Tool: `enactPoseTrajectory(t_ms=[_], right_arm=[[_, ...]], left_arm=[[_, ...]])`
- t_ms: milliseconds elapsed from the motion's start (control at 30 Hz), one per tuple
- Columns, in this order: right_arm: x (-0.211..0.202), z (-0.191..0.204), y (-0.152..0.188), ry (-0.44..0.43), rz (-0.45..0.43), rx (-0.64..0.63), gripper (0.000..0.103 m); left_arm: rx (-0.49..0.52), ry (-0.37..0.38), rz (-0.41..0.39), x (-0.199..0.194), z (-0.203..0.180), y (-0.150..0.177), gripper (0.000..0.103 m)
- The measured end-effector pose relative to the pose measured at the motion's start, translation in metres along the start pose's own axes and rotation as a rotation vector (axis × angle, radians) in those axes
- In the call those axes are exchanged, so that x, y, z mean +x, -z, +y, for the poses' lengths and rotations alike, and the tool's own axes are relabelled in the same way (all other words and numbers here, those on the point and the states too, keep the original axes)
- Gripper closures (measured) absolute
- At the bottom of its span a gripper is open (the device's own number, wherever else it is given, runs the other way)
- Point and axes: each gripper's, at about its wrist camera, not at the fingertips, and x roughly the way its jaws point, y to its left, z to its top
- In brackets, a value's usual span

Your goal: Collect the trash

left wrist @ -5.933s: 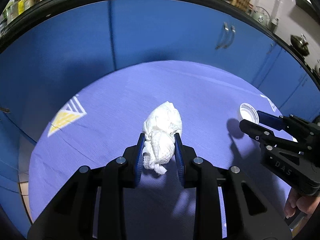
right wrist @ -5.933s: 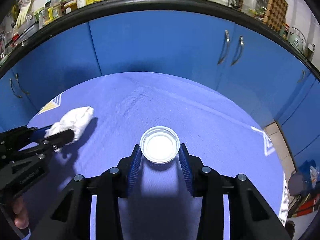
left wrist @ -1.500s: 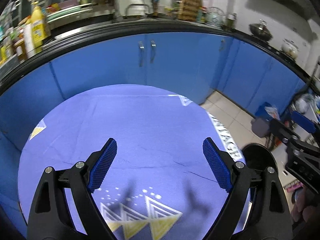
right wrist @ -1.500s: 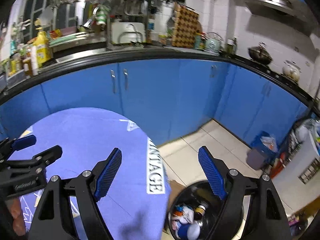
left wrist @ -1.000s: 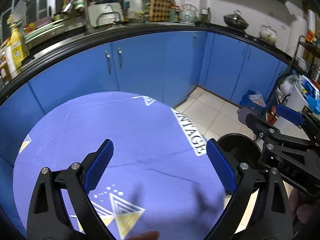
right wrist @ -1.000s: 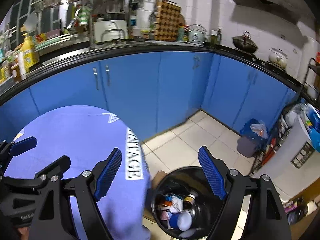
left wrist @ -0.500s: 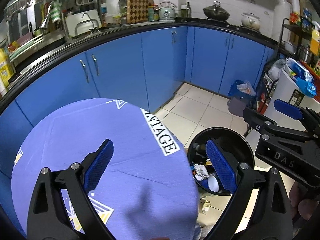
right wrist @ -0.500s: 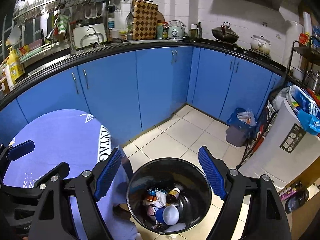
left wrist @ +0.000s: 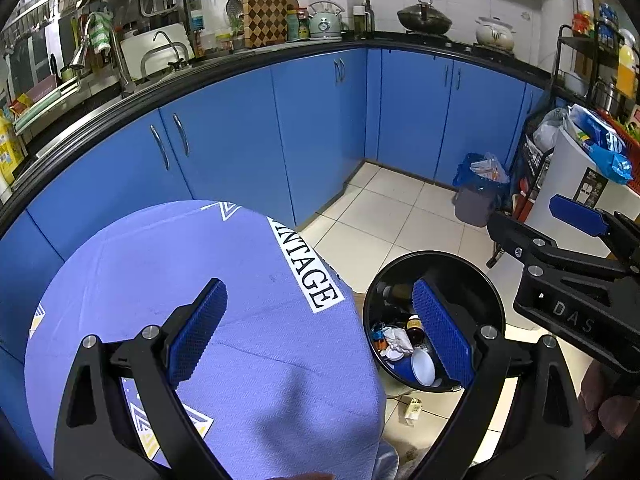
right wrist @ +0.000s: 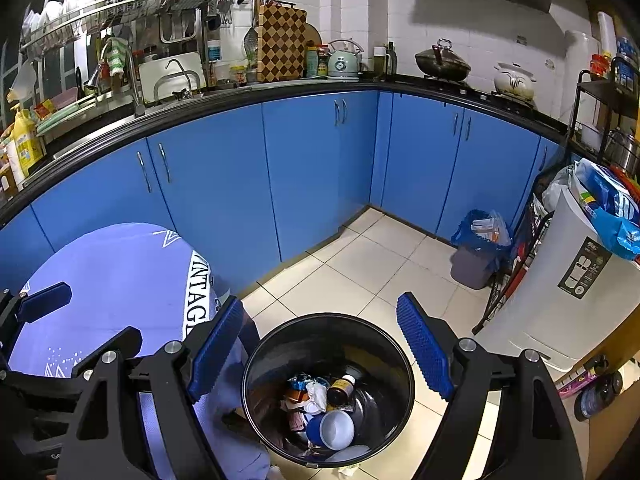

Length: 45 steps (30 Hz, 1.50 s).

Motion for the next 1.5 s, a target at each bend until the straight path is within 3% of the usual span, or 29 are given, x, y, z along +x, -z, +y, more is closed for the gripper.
enactPoseTrajectory(t_ms=[1300, 1500], right_arm=[[-0.002, 0.010, -0.006, -0.012, -0.003, -0.009, 0.026], [-0.001, 0.011, -0.006, -0.014, -0.003, -0.014, 0.026]], left_arm=[[0.000, 0.011, -0.019, -0.009, 0.003, 0.000, 0.011], [-0.015, 0.004, -0.017, -0.010, 0.008, -0.002, 0.006]])
